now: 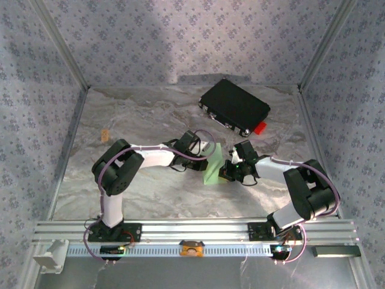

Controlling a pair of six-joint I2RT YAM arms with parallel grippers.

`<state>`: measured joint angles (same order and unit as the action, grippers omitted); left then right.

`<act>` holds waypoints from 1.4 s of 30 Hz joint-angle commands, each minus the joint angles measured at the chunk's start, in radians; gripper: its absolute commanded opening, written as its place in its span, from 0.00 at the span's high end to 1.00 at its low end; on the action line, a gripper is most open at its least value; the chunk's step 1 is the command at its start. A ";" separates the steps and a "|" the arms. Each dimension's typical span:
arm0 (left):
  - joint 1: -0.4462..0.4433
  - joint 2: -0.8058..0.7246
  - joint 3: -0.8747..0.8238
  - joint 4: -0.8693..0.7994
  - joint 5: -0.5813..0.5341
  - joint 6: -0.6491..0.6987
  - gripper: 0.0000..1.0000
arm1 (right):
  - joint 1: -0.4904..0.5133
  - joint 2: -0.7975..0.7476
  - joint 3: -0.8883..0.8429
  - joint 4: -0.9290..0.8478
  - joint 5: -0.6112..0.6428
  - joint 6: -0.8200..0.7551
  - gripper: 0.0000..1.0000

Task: Fold a paper plane with a square sheet of paper (pick it up from the middle)
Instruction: Fold the triangle a second time at the center of the table.

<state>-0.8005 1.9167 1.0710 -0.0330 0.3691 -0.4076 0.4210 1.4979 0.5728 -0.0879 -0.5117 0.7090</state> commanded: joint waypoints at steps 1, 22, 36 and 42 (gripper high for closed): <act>-0.003 -0.019 0.027 -0.030 -0.016 0.024 1.00 | -0.007 -0.001 -0.014 -0.035 0.016 -0.017 0.99; 0.002 0.007 0.052 -0.038 -0.016 0.038 1.00 | -0.009 -0.002 -0.019 -0.032 0.012 -0.020 0.99; 0.004 0.049 0.046 -0.075 -0.013 0.040 1.00 | -0.010 -0.002 -0.019 -0.032 0.014 -0.018 0.98; 0.003 0.049 0.032 -0.069 0.000 0.023 1.00 | -0.011 -0.013 -0.016 -0.015 0.005 -0.016 0.97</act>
<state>-0.7986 1.9392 1.1084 -0.0654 0.3523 -0.3855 0.4183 1.4975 0.5724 -0.0864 -0.5121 0.7090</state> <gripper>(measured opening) 0.044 0.061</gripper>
